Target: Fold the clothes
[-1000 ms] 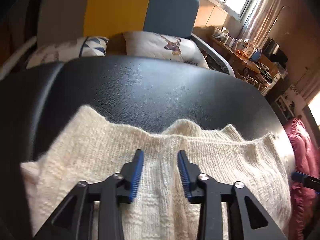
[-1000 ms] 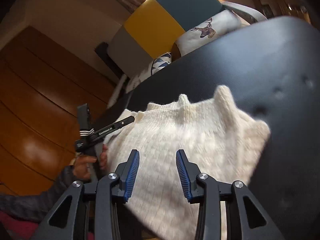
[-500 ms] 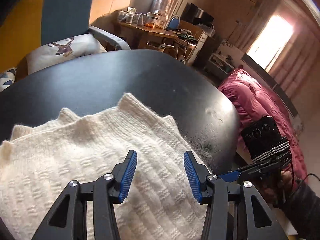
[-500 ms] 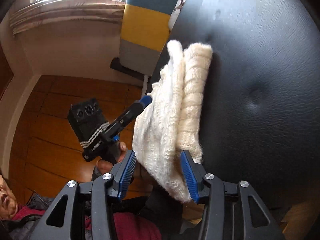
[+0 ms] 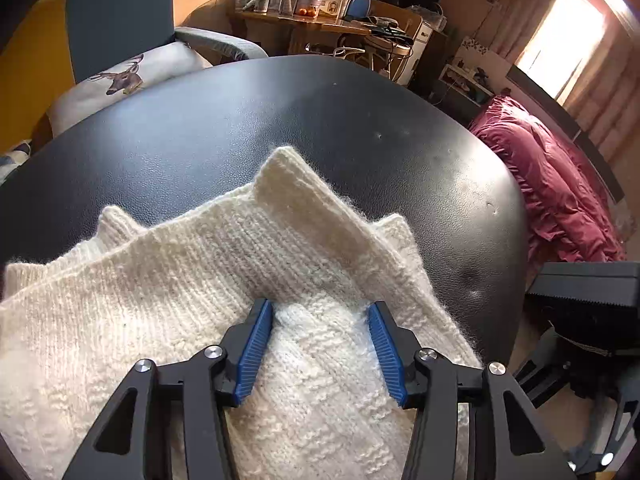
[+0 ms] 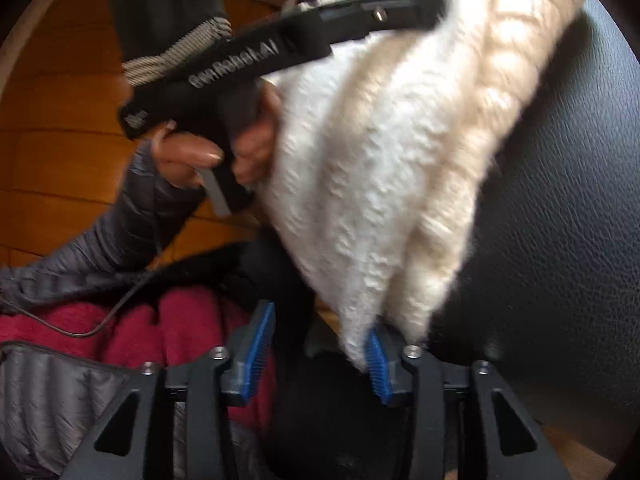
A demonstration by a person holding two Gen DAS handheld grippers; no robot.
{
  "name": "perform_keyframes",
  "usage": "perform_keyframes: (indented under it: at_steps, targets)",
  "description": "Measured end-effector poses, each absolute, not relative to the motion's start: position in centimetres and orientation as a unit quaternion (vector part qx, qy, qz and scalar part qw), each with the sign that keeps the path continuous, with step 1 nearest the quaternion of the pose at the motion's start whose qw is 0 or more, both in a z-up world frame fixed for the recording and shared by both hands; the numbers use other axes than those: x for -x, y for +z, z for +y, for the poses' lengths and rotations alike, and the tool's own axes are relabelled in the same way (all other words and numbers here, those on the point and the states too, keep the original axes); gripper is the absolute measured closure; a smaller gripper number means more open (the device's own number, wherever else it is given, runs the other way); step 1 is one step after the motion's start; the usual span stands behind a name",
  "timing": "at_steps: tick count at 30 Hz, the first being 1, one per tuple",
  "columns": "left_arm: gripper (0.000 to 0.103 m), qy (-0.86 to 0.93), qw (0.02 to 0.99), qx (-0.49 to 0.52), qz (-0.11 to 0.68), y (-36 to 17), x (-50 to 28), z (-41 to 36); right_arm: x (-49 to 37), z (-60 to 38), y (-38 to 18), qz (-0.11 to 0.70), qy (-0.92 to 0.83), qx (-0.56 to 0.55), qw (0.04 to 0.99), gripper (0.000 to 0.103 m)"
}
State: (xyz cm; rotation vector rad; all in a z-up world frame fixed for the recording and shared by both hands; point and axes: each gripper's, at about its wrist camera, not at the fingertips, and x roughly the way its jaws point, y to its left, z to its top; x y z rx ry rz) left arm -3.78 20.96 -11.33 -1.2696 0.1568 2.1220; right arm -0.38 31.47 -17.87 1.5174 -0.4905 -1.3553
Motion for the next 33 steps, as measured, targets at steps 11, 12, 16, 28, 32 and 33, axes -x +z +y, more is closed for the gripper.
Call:
perform_keyframes:
  at_steps: [11, 12, 16, 28, 32, 33]
  targets:
    - [0.050, 0.814, 0.344, 0.468, -0.018, -9.1, 4.2, 18.0, -1.4, 35.6, -15.3, -0.245, -0.665, -0.571, 0.414, 0.055]
    - [0.049, 0.818, 0.344, 0.461, -0.027, -8.6, 4.2, 17.3, -1.4, 36.6, -14.2, -0.250, -0.688, -0.555, 0.395, 0.055]
    - [0.049, 0.837, 0.334, 0.432, -0.040, -7.3, 3.6, 14.8, 0.6, 38.7, -10.6, -0.273, -0.771, -0.489, 0.304, 0.054]
    - [0.049, 0.848, 0.318, 0.423, -0.022, -9.3, 1.3, 12.5, 10.1, 30.8, -12.3, -0.084, -0.842, -0.503, 0.177, 0.069]
    - [0.046, 0.848, 0.296, 0.439, -0.032, -10.6, 1.7, 13.4, 9.9, 29.2, -12.0, -0.001, -0.852, -0.500, 0.155, 0.094]
    - [0.046, 0.849, 0.288, 0.442, -0.034, -10.9, 1.8, 13.8, 9.6, 28.5, -11.4, 0.050, -0.858, -0.493, 0.134, 0.094]
